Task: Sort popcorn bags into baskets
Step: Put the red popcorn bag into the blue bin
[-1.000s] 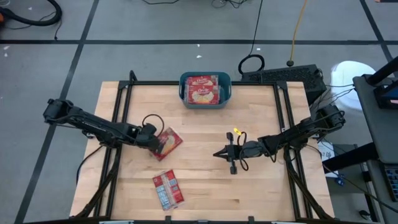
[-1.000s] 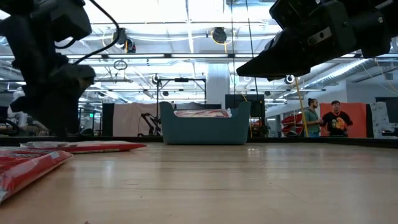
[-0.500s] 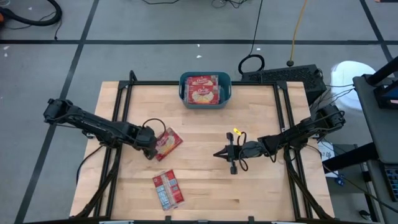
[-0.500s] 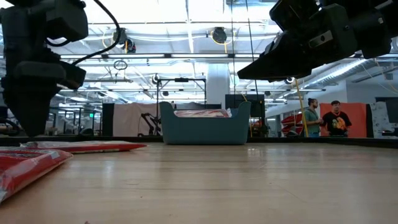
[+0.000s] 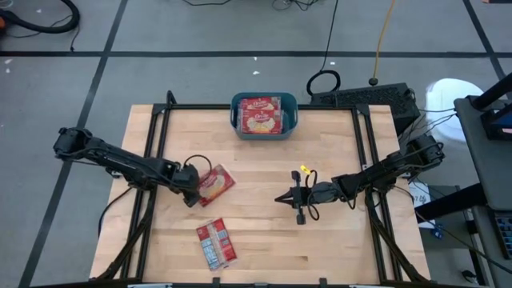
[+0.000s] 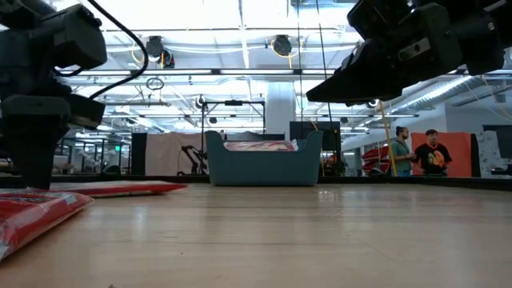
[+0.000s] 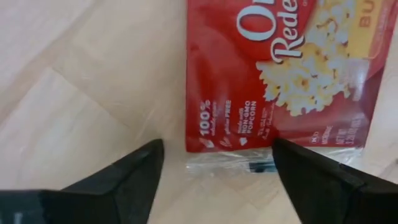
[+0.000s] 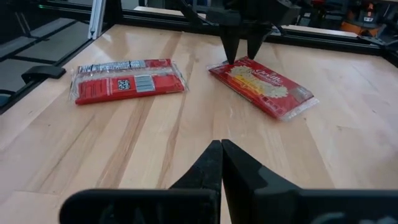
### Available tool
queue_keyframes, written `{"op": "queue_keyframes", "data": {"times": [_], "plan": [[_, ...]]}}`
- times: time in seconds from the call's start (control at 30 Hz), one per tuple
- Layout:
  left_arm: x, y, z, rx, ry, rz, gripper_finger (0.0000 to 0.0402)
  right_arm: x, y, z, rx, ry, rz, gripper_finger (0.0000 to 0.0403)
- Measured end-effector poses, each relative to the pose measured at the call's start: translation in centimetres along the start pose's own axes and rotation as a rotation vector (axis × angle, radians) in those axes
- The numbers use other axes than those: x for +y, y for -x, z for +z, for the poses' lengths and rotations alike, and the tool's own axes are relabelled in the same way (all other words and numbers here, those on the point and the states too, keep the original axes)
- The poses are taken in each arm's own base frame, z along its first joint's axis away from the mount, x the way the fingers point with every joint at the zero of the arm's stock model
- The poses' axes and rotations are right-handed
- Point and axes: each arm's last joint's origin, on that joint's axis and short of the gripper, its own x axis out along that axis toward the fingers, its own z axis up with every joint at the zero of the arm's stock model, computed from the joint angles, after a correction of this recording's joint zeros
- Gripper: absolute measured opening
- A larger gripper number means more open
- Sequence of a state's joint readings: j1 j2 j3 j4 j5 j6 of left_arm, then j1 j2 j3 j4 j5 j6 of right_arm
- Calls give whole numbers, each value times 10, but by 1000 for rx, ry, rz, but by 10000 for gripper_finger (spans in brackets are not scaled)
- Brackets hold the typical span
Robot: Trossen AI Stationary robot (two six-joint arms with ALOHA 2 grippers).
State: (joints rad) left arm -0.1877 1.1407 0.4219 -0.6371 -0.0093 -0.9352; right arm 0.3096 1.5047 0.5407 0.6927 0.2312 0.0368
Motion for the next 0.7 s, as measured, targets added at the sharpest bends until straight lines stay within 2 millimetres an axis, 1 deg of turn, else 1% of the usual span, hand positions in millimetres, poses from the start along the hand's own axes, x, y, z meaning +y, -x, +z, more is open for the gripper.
{"op": "queue_keyframes", "data": {"times": [0.1, 0.2, 0.33, 0.47, 0.5, 0.53, 0.7], "plan": [[5, -4, -2, -10, -14, 16, 277, 0, 0, 0, 1, 0, -1, 0], [7, -5, -3, -16, -67, 39, 227, 0, 0, -1, 7, 1, -1, 0], [8, -5, -2, -52, -152, 64, 134, 0, 0, -2, 17, 0, -1, 0], [6, -3, 2, -130, -199, 81, 35, 0, 0, -2, 18, 0, -1, 0], [6, -2, 3, -146, -203, 87, 18, 0, 0, -2, 18, 0, -1, 0], [6, -2, 4, -160, -206, 95, 11, 0, 0, -2, 17, -3, -1, 0], [3, -1, 8, -232, -235, 103, 5, 0, 0, -2, 17, -18, -2, 0]]}}
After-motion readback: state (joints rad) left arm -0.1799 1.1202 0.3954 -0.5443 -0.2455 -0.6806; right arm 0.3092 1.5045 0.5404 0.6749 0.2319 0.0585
